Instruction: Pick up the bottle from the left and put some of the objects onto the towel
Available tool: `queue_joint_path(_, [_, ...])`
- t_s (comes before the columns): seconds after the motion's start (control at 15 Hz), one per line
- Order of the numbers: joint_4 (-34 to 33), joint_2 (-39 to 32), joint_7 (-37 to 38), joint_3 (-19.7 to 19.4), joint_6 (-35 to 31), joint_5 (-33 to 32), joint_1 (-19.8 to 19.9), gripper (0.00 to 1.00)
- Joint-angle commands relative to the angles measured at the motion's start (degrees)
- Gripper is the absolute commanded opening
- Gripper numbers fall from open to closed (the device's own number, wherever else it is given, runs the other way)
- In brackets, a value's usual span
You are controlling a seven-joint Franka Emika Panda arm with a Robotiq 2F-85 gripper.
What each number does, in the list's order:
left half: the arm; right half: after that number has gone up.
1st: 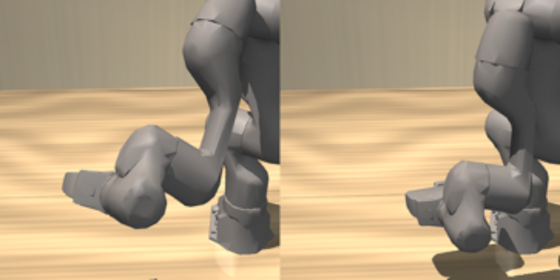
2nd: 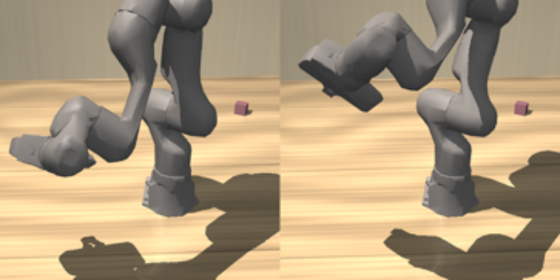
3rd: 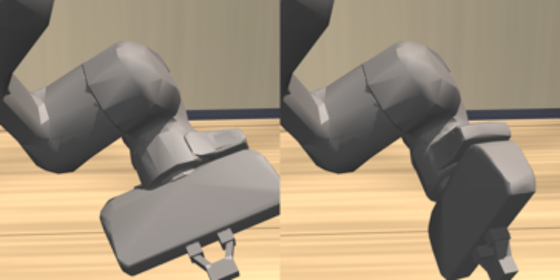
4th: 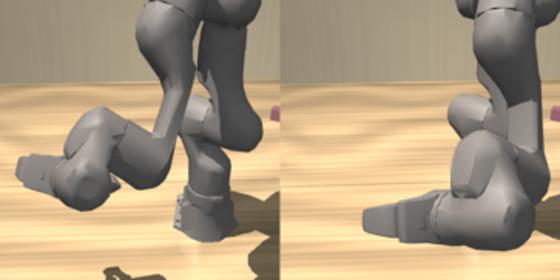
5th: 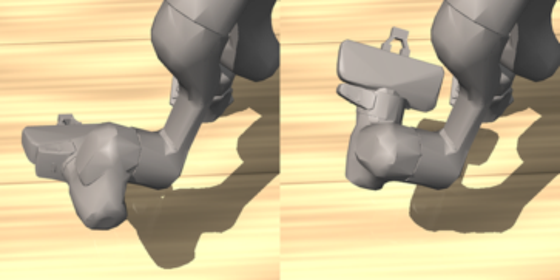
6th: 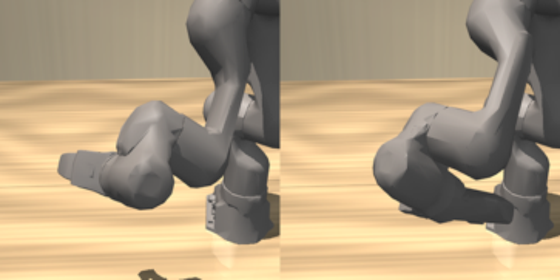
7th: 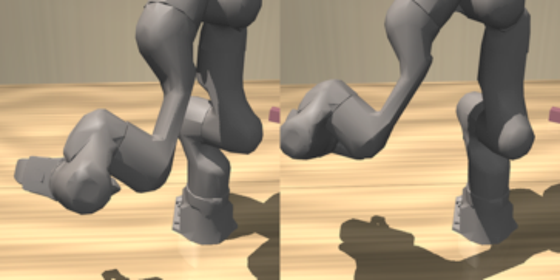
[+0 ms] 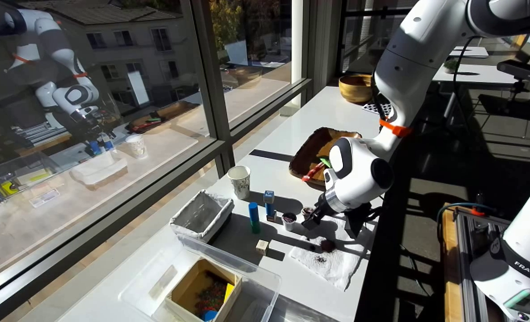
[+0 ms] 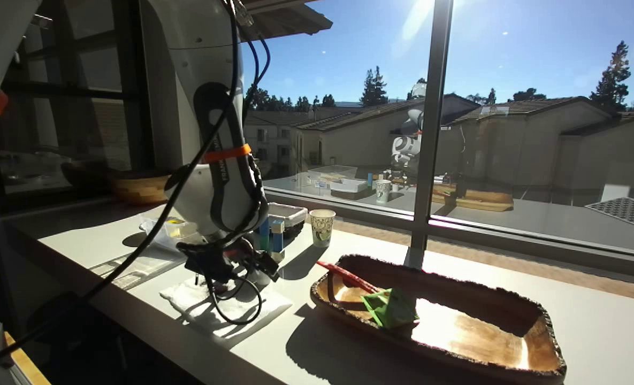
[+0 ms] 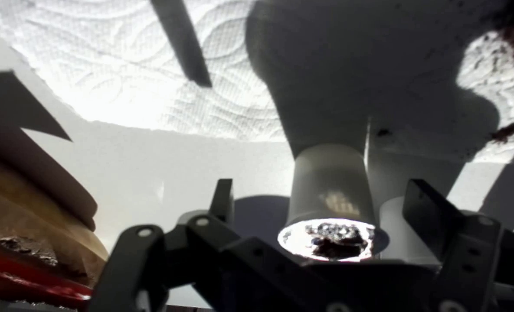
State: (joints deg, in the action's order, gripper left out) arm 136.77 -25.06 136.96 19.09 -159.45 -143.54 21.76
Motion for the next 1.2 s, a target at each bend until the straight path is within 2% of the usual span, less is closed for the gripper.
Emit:
queue_joint_path(0.0, [4.1, 6.7, -1.5, -2.9, -2.3, 3.5, -2.4, 1.00])
queue_joint_path(0.07, [5.5, 8.4, -3.3, -1.7, -2.9, 4.8, -0.9, 1.00])
queue_joint_path(0.2, [6.7, 11.6, -4.0, -1.4, -6.0, 5.0, -0.6, 1.00])
queue_joint_path(0.4, [8.3, 17.0, -7.4, -2.2, -14.6, 7.9, -0.8, 1.00])
queue_joint_path(0.6, [11.1, 20.6, -17.1, -6.6, -22.4, 15.7, -2.1, 1.00])
queue_joint_path(0.67, [13.1, 20.7, -22.5, -9.4, -23.9, 19.9, -3.0, 1.00])
queue_joint_path(0.73, [15.6, 20.4, -26.7, -13.5, -22.6, 23.0, -5.6, 1.00])
queue_joint_path(0.87, [19.6, 18.7, -35.0, -16.9, -18.9, 29.9, -7.6, 1.00])
queue_joint_path(1.07, [24.3, 17.2, -47.3, -18.7, -15.0, 44.0, -10.8, 1.00])
queue_joint_path(1.13, [21.7, 14.2, -50.0, -18.2, -14.7, 48.5, -12.0, 1.00])
